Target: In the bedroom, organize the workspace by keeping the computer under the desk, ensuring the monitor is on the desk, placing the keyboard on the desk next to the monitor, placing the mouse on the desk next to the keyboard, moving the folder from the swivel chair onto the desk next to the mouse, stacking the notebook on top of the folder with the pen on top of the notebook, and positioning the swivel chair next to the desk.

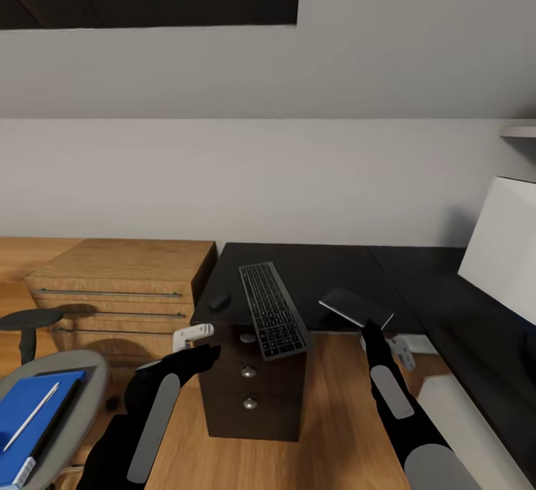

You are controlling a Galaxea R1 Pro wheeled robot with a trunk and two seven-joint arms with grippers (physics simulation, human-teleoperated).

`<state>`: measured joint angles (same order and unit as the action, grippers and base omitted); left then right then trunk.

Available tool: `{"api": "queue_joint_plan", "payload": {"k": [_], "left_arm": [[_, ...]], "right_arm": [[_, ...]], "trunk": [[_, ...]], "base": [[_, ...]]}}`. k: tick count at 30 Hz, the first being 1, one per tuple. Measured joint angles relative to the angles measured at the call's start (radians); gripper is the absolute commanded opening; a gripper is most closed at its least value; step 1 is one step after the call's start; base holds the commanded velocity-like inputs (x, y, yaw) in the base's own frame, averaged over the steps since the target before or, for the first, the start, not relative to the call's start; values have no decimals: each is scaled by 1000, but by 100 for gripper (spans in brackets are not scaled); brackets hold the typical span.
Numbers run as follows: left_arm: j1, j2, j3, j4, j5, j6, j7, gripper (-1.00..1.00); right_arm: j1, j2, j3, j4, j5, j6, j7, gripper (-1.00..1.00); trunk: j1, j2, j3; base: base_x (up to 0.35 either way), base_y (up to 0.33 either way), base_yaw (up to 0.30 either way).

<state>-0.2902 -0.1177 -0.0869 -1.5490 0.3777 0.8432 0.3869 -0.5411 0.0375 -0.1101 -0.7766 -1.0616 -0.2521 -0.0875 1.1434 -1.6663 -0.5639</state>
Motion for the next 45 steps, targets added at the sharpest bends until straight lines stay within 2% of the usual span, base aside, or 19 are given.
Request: {"api": "queue_joint_plan", "payload": {"k": [34, 35, 45], "left_arm": [[0, 1, 0, 5, 0, 0, 1, 100], [1, 1, 0, 5, 0, 0, 2, 100], [1, 1, 0, 5, 0, 0, 1, 100]], "right_arm": [[0, 0, 1, -1, 2, 0, -5, -100], [0, 0, 0, -1, 3, 0, -5, 100], [0, 0, 0, 0, 4, 0, -4, 100]], "trunk": [[0, 0, 0], [0, 0, 0], [0, 0, 0]], "base": [[20, 0, 0], [0, 0, 0], [0, 0, 0]]}}
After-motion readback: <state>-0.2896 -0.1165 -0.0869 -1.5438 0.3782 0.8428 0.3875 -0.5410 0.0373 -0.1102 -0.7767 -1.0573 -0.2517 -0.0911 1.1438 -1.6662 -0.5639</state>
